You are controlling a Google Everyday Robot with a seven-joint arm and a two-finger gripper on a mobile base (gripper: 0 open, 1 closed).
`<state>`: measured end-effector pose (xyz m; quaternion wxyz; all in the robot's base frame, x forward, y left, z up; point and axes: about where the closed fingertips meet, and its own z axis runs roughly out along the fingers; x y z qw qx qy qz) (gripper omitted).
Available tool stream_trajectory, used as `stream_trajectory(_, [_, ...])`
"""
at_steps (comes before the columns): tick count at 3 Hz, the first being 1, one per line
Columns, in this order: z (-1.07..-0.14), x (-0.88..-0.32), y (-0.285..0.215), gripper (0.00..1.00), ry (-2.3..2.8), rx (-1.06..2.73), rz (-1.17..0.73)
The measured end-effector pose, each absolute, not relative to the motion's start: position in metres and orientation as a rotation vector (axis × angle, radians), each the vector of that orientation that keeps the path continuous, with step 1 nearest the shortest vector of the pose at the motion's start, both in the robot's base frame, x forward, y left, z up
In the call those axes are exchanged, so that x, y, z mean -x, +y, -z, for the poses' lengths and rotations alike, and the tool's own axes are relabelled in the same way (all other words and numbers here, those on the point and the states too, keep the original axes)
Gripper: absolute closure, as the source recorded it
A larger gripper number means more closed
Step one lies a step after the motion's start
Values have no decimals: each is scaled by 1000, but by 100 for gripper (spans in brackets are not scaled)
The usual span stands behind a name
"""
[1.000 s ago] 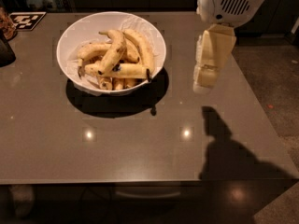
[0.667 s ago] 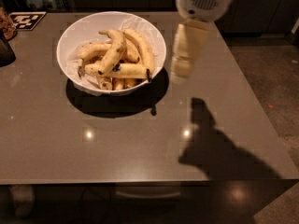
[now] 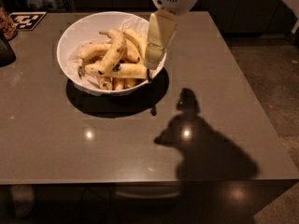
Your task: Pick banana from white bowl
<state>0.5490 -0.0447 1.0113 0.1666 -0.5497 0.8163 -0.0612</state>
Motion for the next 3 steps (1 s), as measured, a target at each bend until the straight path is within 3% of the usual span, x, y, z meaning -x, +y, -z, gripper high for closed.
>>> stream_trajectory(3, [-996, -571, 24, 0, 2361, 1480, 119])
